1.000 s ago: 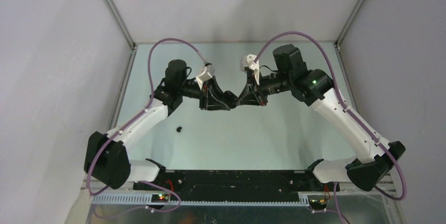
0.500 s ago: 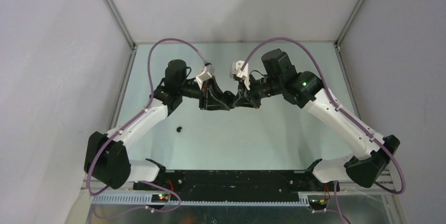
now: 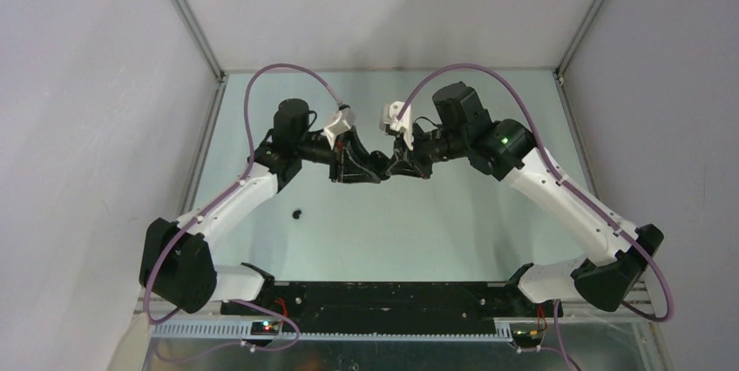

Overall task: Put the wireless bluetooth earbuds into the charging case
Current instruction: Place the earbud in the charging case.

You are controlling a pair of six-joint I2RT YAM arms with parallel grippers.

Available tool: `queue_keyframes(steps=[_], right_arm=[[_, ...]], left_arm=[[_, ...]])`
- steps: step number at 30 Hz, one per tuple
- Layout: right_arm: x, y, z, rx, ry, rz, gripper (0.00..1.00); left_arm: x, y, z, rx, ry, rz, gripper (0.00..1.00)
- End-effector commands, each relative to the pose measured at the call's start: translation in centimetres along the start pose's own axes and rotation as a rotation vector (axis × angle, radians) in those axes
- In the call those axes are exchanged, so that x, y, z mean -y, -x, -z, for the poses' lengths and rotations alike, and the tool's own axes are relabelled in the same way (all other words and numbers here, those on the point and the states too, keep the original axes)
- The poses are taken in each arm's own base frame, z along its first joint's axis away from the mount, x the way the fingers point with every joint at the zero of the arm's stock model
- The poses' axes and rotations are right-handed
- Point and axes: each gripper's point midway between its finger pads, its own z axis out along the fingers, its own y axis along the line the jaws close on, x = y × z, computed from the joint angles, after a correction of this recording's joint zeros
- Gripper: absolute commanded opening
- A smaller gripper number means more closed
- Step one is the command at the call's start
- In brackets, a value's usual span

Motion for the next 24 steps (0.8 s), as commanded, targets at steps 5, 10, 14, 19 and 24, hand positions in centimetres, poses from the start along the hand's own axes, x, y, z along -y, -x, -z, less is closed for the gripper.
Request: queue_keyframes(steps=[5,10,14,19,24], right_arm=[[0.0,0.6,0.9,0.02,-0.036,0.041,0.05],[0.1,0.0,0.3,0.006,-0.018,0.027,0.05],[-0.2,-0.3,-0.3,-0.004,0.005,0.021,0.05],[-0.4,-0.6,-1.2,-0.023,0.013,0.02,0.05],[-0.1,-1.2,-1.9,-0.048,-0.001,0.025,0.05]], left_arm=[[0.6,1.2,0.1,0.005,-0.016,-0.077,0.0],[0.7,1.2,0.2,0.005,-0.018,-0.079,0.0],[0.7,1.3,0.2,0.005,-0.018,-0.082,0.0],[0.8,1.2,0.2,0.004,-0.02,-0.083,0.0],[0.9,1.3,0.3,0.005,-0.024,-0.086,0.0]])
